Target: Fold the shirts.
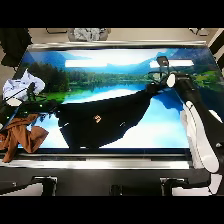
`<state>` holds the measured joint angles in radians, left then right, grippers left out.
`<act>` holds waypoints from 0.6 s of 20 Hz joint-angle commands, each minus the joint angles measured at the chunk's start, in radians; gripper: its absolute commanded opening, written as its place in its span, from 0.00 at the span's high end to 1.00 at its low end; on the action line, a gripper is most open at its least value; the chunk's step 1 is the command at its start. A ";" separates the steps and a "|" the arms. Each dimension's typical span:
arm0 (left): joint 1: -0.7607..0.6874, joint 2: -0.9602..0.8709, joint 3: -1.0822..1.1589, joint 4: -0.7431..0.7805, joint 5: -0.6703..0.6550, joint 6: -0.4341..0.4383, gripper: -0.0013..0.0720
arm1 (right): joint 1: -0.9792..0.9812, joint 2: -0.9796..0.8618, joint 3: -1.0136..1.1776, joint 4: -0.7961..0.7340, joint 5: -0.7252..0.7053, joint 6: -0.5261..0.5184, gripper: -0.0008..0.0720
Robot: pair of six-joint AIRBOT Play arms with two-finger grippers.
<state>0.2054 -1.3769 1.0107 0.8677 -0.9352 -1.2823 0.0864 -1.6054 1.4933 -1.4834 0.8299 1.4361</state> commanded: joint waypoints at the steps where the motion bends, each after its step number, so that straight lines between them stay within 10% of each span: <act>1: 0.001 0.009 0.003 -0.004 -0.043 0.012 0.94 | -0.026 0.055 0.059 0.003 0.050 -0.180 0.03; 8: -0.001 0.013 0.007 0.002 -0.122 0.136 0.94 | -0.326 0.130 0.020 0.339 0.779 -0.419 0.04; 12: 0.000 0.013 0.007 0.049 -0.121 0.136 0.94 | -0.161 0.389 -0.573 0.446 0.510 -0.350 0.02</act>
<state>0.2047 -1.3643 1.0172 0.8875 -1.0489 -1.1587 -0.1413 -1.3556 1.2366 -1.1526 1.4117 1.0687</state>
